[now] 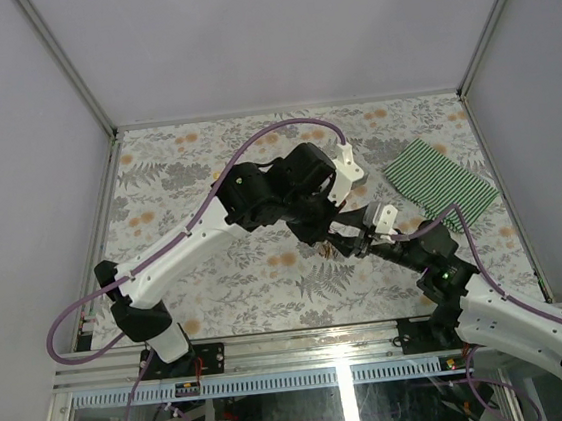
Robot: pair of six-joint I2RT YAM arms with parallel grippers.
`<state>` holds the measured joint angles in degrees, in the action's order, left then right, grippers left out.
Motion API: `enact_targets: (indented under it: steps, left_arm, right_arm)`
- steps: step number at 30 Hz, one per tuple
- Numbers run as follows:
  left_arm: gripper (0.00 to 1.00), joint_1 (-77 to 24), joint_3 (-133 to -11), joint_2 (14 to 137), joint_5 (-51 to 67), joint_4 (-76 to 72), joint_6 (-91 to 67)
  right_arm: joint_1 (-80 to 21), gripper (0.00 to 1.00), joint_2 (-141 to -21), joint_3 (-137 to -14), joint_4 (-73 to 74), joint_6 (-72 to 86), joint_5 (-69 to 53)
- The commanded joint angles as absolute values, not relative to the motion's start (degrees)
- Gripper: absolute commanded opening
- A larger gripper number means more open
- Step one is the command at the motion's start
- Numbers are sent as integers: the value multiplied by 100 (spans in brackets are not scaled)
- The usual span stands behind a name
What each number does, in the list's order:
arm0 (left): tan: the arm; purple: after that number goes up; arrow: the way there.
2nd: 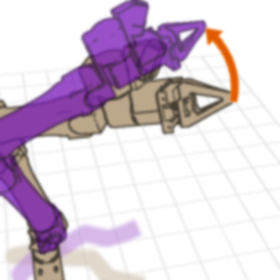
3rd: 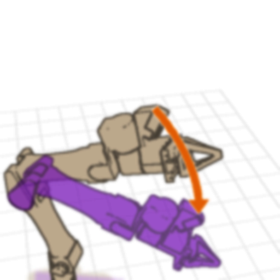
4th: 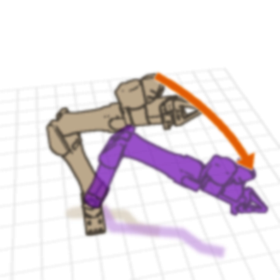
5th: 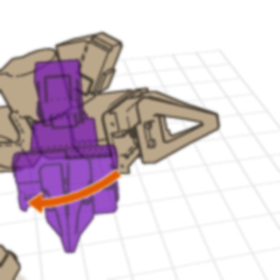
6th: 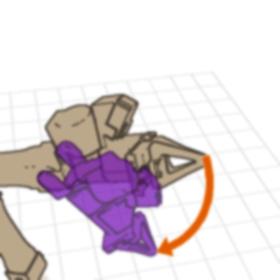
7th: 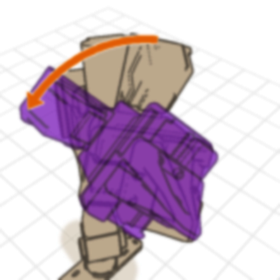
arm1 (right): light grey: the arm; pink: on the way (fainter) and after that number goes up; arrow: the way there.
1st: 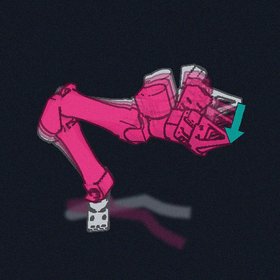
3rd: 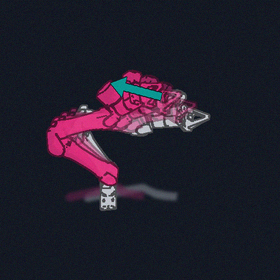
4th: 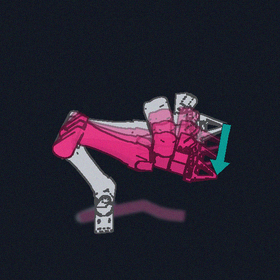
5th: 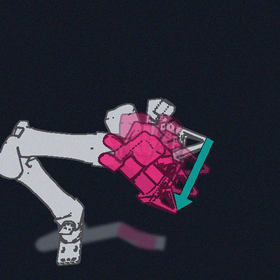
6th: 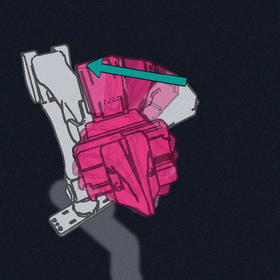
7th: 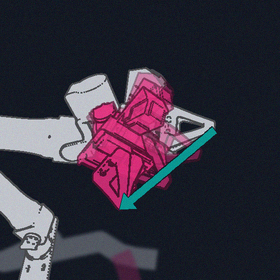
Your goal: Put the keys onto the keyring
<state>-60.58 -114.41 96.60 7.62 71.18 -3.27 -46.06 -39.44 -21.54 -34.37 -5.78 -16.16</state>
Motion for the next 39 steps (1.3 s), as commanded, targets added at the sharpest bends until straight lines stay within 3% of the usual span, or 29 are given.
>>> enact_targets:
  steps: [1, 10, 14, 17, 20, 25, 30, 39]
  left_arm:
    - [0, -6025, -11598, 9688, 1185, 7012, -407]
    - [0, -5994, -11417, 9690, 1152, 7049, -418]
    - [0, -5986, -11435, 9709, 1181, 7049, -413]
    - [1, -5985, -11451, 9729, 1204, 7040, -407]
    - [9, -5985, -11470, 9722, 1213, 7040, -409]
    - [19, -5985, -11507, 9703, 1170, 7040, -398]
    - [22, -5985, -11435, 9692, 1080, 7002, -388]
    - [0, -5983, -11183, 9296, 861, 6458, -259]
  right_arm:
    - [-4622, 42, -4002, -2452, -3896, -931, -1726]
    - [-4623, 12, -3869, -2571, -3855, -974, -1565]
    - [-4622, 13, -3882, -2598, -3943, -861, -1577]
    - [-4623, 5, -3915, -2610, -4041, -747, -1624]
    - [-4623, 0, -3891, -2554, -4224, -596, -1582]
    - [-4623, 0, -3860, -2461, -4493, -397, -1465]
    - [-4623, 0, -3841, -2450, -4556, -287, -1450]
    - [-4623, 0, -3799, -2485, -4480, -210, -1418]
